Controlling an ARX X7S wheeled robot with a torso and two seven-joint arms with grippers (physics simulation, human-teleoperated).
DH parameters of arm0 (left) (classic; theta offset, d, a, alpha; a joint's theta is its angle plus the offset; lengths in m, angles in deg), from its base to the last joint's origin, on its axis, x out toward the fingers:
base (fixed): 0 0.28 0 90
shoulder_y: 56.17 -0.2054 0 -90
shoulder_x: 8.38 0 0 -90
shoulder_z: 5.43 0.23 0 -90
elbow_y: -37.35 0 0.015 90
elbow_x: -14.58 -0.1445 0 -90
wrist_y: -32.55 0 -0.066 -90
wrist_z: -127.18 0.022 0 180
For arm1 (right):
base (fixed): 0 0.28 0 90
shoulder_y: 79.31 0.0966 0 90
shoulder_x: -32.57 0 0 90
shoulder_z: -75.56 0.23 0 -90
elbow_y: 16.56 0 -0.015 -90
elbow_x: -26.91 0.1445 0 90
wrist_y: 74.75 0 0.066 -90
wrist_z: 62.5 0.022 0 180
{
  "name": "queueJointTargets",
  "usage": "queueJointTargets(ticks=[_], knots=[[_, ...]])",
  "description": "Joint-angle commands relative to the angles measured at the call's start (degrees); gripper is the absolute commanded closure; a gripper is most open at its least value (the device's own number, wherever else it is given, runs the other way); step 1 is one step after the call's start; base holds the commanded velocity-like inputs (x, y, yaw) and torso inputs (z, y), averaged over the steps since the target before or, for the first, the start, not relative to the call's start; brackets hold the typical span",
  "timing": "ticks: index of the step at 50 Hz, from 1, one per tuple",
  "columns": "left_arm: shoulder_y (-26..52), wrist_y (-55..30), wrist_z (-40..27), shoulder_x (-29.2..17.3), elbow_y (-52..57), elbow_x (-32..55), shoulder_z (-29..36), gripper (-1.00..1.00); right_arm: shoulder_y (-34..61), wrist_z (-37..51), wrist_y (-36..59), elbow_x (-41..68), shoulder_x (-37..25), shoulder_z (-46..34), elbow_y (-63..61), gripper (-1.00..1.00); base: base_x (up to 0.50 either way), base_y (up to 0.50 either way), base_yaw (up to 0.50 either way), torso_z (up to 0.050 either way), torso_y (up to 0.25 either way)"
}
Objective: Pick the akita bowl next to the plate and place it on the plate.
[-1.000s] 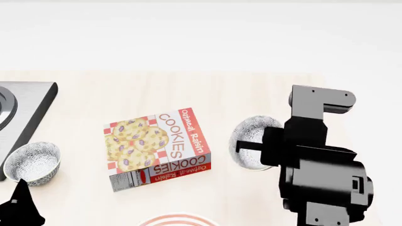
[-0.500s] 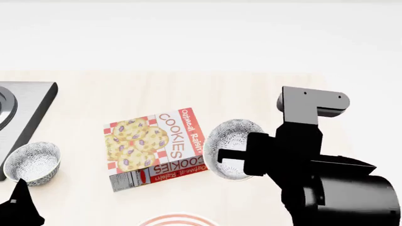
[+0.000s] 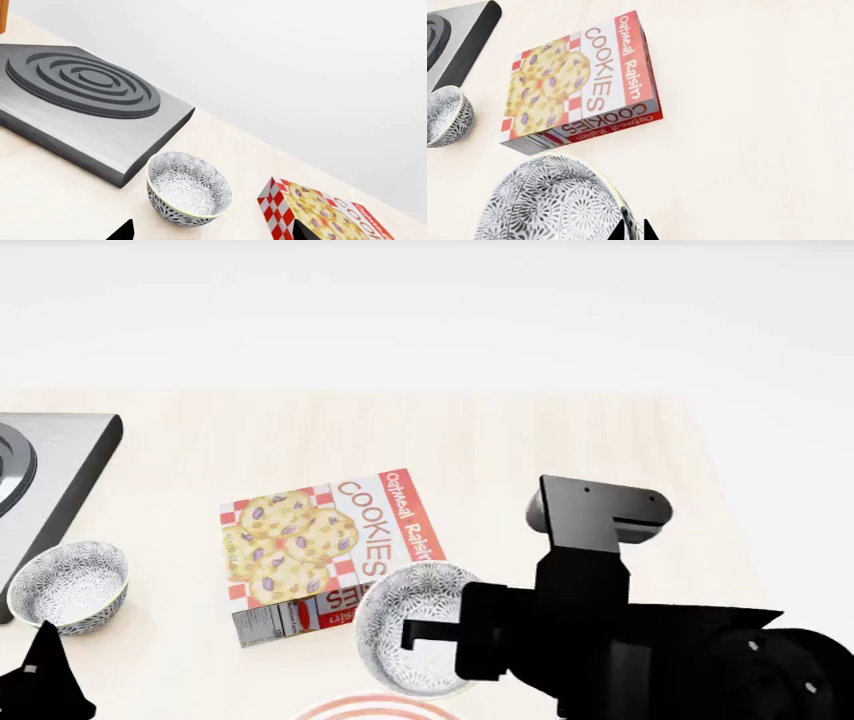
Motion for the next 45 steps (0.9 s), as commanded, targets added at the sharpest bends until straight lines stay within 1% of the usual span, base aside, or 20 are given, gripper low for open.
queueJointTargets(ticks=[1,7,19,32,41,45], knots=[[0.0,0.5,0.2,0.0,-0.5,-0.1,0.2,-1.00,-0.7,7.5,-0.2,14.5,-1.2,-1.7,3.2,1.00,0.00,0.00,0.00,0.000,0.000],[0.0,0.9,0.3,0.0,-0.9,-0.1,0.3,-1.00,-1.0,8.2,-0.9,17.7,-1.2,-2.3,5.6,1.00,0.00,0.00,0.00,0.000,0.002],[0.0,1.2,0.3,-0.1,-1.2,-0.1,0.5,-1.00,-2.5,6.4,-2.9,19.1,-1.6,-5.0,6.2,1.00,0.00,0.00,0.00,0.000,0.000],[0.7,1.7,0.6,-0.1,-2.4,-0.1,0.7,-1.00,-4.0,2.1,-4.9,18.0,-2.2,-8.7,6.7,1.00,0.00,0.00,0.00,0.000,0.000],[0.2,1.4,0.2,-0.3,-1.5,0.1,0.9,-1.00,-4.5,2.7,-4.2,19.7,-2.6,-9.7,6.4,1.00,0.00,0.00,0.00,0.000,0.001],[0.2,1.5,0.1,-0.3,-1.4,0.2,0.9,-1.00,-5.1,1.6,-4.3,19.5,-2.8,-11.2,6.0,1.00,0.00,0.00,0.00,0.000,0.000]])
